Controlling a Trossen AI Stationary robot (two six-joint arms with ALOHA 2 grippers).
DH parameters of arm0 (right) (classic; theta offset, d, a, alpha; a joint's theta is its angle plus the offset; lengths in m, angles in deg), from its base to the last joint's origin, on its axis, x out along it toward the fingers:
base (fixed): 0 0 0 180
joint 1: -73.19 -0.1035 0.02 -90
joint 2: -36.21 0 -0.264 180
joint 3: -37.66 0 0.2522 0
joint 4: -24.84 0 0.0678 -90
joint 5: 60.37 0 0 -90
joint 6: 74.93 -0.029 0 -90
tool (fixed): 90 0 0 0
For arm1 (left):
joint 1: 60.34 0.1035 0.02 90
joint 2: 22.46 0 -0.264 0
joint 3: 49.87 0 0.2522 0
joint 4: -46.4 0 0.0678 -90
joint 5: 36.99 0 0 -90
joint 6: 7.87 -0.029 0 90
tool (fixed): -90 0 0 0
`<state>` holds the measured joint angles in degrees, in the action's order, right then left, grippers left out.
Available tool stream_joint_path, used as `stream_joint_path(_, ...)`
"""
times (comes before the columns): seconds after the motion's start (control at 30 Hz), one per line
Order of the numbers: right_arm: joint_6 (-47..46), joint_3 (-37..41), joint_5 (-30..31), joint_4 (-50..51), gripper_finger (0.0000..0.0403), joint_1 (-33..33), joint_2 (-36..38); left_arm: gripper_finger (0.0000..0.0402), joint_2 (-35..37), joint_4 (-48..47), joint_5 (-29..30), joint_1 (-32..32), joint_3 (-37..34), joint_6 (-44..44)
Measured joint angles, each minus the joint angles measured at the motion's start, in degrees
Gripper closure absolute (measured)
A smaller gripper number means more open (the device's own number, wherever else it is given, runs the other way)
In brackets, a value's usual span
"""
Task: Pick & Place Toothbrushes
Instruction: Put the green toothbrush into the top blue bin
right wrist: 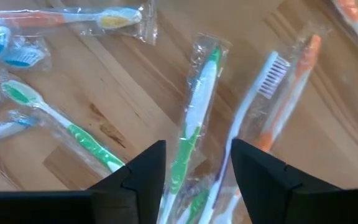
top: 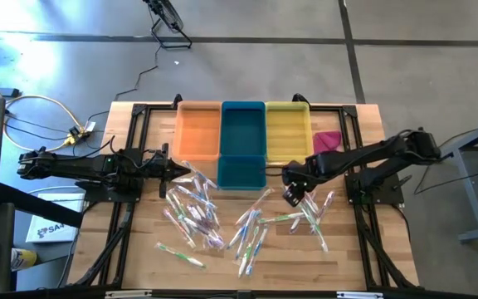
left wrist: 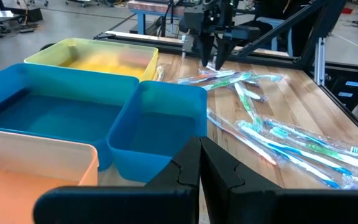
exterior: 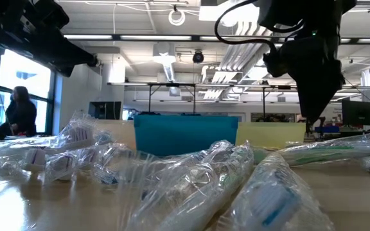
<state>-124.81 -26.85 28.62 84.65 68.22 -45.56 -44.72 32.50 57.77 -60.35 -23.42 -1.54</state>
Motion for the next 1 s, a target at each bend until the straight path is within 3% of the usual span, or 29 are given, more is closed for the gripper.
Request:
stream_joint_path(0.67, -4.57, 0.08, 2.76, -2.92, 0.0243, -4.01, -0.23, 0.0401, -0.02, -0.46, -0.02, 0.00, -0.01, 0.00)
stream_joint_path(1.0, -7.53, 4.70, 3.11, -7.90, 0.0243, -4.47, -0.23, 0.0401, -0.02, -1.75, -0.02, 0.00, -0.02, 0.00)
